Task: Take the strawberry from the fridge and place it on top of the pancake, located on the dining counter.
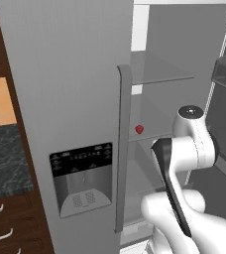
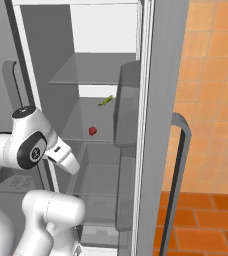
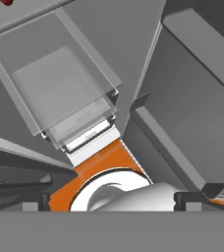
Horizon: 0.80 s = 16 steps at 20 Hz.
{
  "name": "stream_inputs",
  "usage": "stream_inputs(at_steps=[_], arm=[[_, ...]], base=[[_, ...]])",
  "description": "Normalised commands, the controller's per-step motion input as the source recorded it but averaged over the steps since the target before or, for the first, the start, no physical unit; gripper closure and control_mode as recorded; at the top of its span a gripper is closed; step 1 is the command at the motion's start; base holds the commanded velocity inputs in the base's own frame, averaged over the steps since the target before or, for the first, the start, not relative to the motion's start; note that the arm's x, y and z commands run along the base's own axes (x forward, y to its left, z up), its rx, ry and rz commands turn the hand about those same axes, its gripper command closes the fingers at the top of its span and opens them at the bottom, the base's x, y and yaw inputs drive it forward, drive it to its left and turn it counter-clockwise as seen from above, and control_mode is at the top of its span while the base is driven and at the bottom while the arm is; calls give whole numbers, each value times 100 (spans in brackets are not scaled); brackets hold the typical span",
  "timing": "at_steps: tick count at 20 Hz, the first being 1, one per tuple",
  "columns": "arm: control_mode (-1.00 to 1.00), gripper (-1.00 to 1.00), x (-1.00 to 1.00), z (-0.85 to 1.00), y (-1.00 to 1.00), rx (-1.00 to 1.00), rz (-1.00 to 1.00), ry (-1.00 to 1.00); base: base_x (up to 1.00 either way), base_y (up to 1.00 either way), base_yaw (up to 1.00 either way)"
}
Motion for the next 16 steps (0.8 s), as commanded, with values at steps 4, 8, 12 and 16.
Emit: stream_inputs(at_steps=[4, 8, 12, 16], arm=[[-100, -100, 12, 0, 5, -1, 1, -5], [-100, -100, 80, 2, -2, 1, 33, -30], [-100, -100, 86, 0, -13, 7, 43, -26], [-100, -100, 98, 1, -4, 3, 24, -4]], base=[[5, 0, 0], [0, 0, 0], [0, 0, 0], [0, 0, 0]])
